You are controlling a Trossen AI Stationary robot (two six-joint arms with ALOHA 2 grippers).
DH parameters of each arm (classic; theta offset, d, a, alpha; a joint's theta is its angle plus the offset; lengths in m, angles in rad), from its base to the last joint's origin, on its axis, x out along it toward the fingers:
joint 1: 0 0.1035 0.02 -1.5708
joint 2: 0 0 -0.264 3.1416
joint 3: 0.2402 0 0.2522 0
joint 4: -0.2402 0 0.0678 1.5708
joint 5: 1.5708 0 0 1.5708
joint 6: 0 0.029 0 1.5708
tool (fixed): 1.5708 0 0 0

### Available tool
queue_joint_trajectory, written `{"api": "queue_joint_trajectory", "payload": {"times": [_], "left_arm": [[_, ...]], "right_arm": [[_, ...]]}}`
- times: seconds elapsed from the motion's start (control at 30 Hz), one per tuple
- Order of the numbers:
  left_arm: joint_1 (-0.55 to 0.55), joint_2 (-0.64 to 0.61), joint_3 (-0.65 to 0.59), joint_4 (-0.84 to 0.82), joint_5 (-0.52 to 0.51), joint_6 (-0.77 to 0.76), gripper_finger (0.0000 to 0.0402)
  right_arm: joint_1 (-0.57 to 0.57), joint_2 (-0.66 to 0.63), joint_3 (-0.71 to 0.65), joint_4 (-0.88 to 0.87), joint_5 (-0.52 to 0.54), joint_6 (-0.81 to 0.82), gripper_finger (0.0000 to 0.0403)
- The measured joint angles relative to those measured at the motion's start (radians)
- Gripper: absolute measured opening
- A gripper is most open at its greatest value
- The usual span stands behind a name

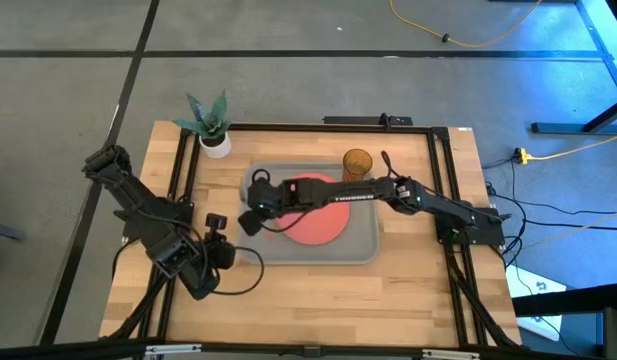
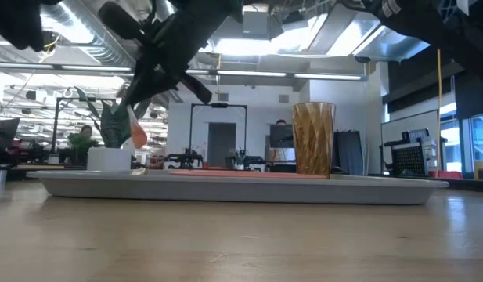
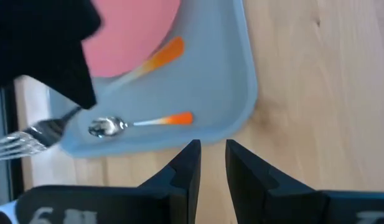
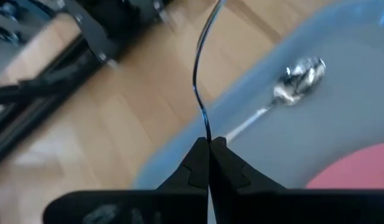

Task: Pick and place plate/cup/fork/spoon on tray
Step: Put the fork beside the orange spoon on the gray tray

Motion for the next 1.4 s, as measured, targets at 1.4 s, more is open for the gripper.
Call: {"api": "queue_joint_trajectory", "payload": {"times": [1.4], "left_arm": [[-0.242,0.0,0.0,-0.102,0.012,-0.244,0.0066]], "right_arm": [[-0.091,0.003,-0.277,0.228,-0.033,0.3,0.0022]]}}
